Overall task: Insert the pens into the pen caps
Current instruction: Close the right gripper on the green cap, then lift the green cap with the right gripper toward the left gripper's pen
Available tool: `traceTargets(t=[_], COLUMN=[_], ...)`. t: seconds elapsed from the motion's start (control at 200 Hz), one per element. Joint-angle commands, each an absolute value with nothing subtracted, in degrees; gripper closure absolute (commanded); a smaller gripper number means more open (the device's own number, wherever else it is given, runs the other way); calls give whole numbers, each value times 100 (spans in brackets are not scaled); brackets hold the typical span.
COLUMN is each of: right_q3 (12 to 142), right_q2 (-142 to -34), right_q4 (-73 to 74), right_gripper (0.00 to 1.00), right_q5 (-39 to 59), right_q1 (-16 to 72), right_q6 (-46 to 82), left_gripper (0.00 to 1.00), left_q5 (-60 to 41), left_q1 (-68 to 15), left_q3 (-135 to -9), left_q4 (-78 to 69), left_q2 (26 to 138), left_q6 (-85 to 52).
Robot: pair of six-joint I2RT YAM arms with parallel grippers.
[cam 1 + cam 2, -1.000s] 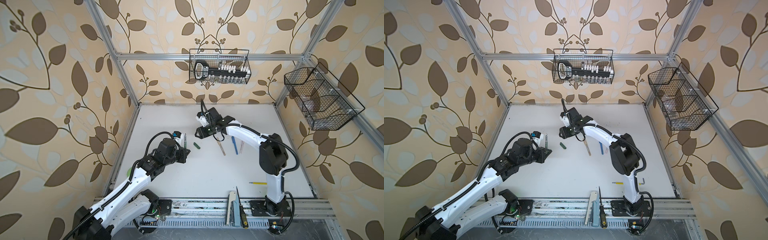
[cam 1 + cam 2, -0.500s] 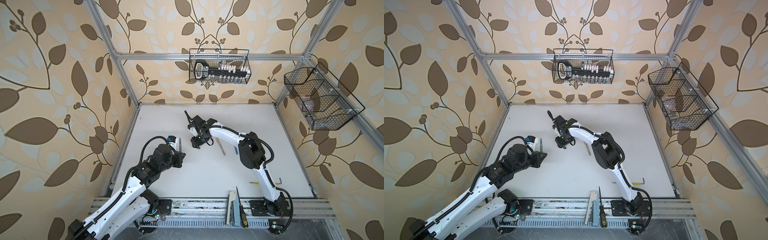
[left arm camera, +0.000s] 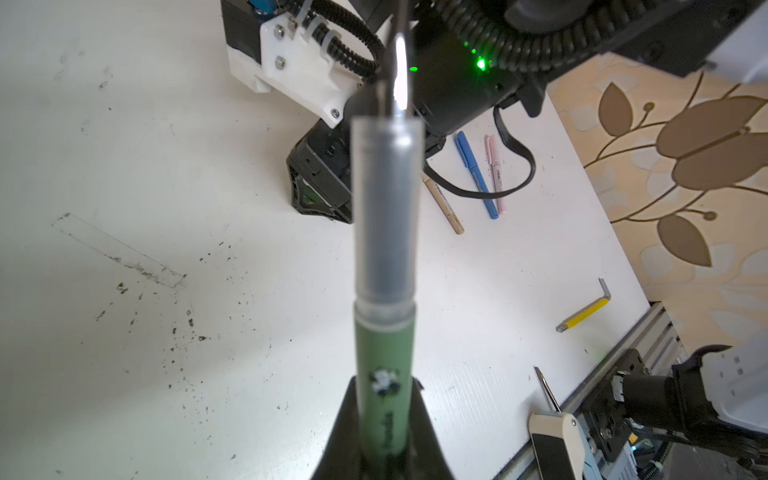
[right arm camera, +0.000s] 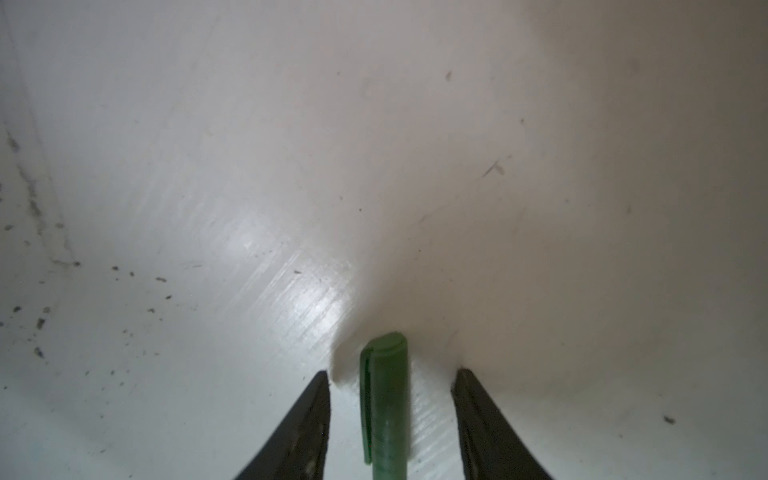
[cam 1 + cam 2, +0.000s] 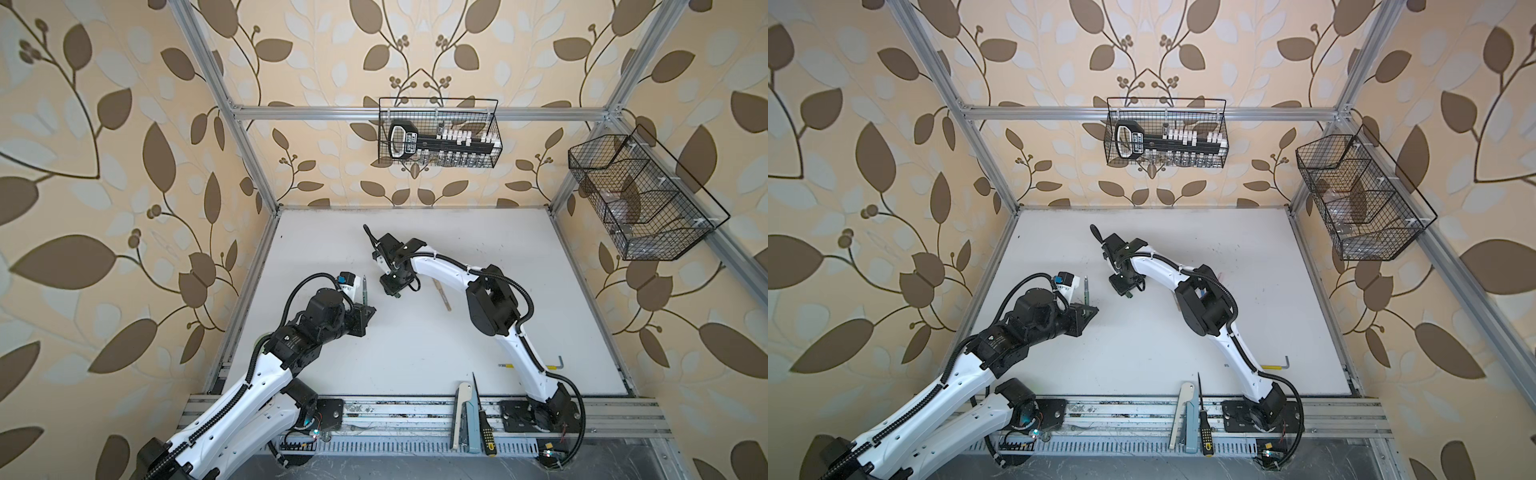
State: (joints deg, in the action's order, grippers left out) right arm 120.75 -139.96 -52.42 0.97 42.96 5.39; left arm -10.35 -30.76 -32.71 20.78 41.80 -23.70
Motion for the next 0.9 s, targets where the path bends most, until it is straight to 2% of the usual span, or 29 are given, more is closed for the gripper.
traceTargets(t=[0.0, 0.1, 0.215, 0.285, 0.47, 0.71, 0.895], right_q3=[12144, 11998, 11936, 11835, 11413, 9630, 7734], right_q2=[-14188, -14118, -14070, -14017, -13678, -12113, -10680], right_q4=[-5613, -5651, -5660, -5595, -5182, -3711, -2047], right_gripper=[57, 63, 65, 71, 80, 80, 80], right_q5=[-167, -315, -358, -380, -430, -44, 879], right_q1=[4348, 4381, 4446, 4471, 4385, 3951, 3307], right_q6=[393, 378, 371, 417, 621, 1091, 1771], left_gripper=[100, 100, 100, 100, 100, 100, 100], left_q5=[-1191, -1226, -1255, -1236, -1228, -1853, -2610], left_q1=[-3083, -3082, -3084, -3078, -3083, -3081, -3108], left_q3=[-3234, -3243, -3214, -3174, -3082, -3253, -3668], left_q4=[1803, 1773, 1726, 1679, 1407, 673, 112], left_q2=[4175, 4184, 4210, 4227, 4434, 5364, 6538], left_q6=[-2252, -2250, -2204, -2102, -1818, -1427, -1171])
